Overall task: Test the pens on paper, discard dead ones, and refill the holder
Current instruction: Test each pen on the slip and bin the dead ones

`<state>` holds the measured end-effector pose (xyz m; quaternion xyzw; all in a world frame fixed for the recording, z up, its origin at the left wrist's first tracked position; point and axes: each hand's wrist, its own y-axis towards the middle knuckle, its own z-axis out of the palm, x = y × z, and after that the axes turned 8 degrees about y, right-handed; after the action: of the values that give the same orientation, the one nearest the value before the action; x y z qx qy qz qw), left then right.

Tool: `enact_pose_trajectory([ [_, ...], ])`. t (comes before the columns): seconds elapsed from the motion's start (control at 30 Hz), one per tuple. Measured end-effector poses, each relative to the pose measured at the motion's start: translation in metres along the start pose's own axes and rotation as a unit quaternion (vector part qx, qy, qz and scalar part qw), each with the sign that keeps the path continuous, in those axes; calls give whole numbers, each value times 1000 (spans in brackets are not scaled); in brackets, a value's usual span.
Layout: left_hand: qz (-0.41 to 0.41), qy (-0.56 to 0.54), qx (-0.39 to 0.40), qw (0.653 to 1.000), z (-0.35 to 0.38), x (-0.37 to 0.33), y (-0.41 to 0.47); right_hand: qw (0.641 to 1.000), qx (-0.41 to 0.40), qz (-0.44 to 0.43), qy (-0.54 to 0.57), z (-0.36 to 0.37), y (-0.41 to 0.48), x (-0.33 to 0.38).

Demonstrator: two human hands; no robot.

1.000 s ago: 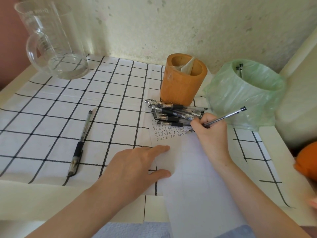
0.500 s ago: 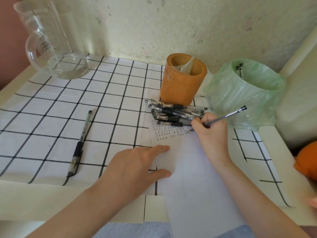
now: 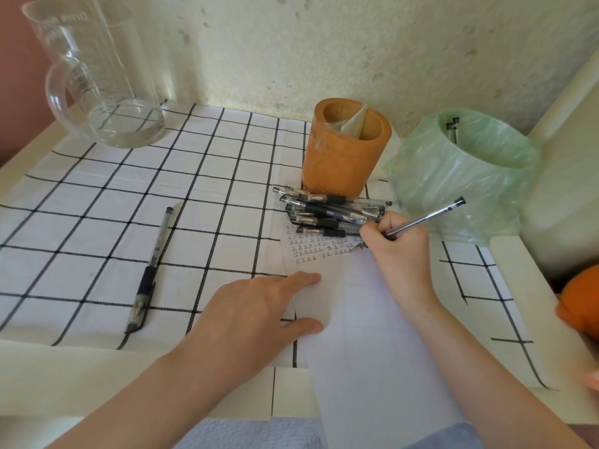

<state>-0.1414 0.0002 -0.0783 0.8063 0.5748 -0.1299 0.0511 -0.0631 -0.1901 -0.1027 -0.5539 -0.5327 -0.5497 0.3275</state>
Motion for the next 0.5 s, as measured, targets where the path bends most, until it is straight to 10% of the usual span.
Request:
enact_pose_trajectory([
  [0.5, 2, 1, -2, 1000, 1, 1, 0, 1000, -6, -13, -18, 1, 0, 2],
])
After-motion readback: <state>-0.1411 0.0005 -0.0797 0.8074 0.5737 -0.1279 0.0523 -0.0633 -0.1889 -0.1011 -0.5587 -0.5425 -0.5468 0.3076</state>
